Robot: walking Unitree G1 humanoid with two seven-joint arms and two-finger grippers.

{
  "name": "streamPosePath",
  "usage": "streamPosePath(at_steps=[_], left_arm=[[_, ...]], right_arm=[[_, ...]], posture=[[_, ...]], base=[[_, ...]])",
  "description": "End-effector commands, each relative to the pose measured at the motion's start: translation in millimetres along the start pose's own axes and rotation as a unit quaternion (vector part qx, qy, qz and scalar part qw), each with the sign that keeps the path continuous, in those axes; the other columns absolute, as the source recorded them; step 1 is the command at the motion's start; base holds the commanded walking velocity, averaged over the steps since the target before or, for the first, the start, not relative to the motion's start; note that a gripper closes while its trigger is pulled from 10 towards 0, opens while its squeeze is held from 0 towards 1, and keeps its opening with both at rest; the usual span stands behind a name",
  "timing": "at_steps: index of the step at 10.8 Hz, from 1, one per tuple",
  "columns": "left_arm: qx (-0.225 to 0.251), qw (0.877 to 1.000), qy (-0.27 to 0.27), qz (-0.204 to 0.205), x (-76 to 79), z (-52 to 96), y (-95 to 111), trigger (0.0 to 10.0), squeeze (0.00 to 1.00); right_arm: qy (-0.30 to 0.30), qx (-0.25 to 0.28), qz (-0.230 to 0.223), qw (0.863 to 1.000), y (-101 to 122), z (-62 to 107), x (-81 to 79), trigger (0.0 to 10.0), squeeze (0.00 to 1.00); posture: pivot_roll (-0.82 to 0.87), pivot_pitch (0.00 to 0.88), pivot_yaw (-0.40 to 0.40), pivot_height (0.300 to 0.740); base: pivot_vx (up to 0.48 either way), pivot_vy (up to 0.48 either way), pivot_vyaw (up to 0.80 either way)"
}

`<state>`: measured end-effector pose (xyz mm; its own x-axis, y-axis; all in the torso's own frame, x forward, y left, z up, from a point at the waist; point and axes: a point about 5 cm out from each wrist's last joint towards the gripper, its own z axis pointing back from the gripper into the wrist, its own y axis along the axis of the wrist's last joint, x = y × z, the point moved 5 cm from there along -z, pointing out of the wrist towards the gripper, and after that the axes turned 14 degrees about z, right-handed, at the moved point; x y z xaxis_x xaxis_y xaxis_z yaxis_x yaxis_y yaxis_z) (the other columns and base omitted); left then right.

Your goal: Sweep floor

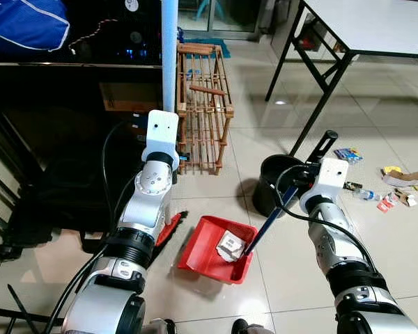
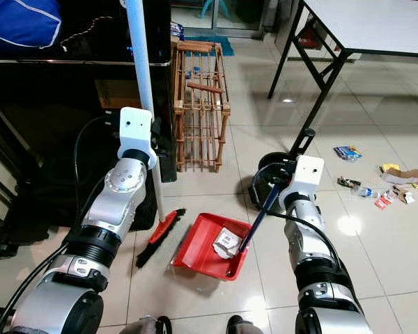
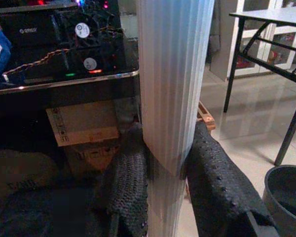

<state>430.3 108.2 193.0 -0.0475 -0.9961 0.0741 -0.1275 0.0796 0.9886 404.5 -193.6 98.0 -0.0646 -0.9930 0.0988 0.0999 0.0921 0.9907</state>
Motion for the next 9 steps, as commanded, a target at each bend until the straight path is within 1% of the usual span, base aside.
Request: streamPosePath(at_steps=[1,9], left_arm=[[0.030,0.999,-0.016,-0.002,9.3,-3.0,17.6,10.0,0.00],[0.033,0.999,-0.013,-0.005,7.1,-3.4,19.3,10.0,0.00]], right_arm=[[-0.016,0.022,-0.007,1.000,11.1,-1.9,7.6,10.0,0.00],[-0.012,0.022,-0.010,1.000,10.9,-2.2,4.6,10.0,0.00]], posture=[[-0.01,0.159,-0.043,0.740],[-0.01,0.161,-0.040,0.740]], base=[[0.000,0.000,0.00],[0.000,0.000,0.00]])
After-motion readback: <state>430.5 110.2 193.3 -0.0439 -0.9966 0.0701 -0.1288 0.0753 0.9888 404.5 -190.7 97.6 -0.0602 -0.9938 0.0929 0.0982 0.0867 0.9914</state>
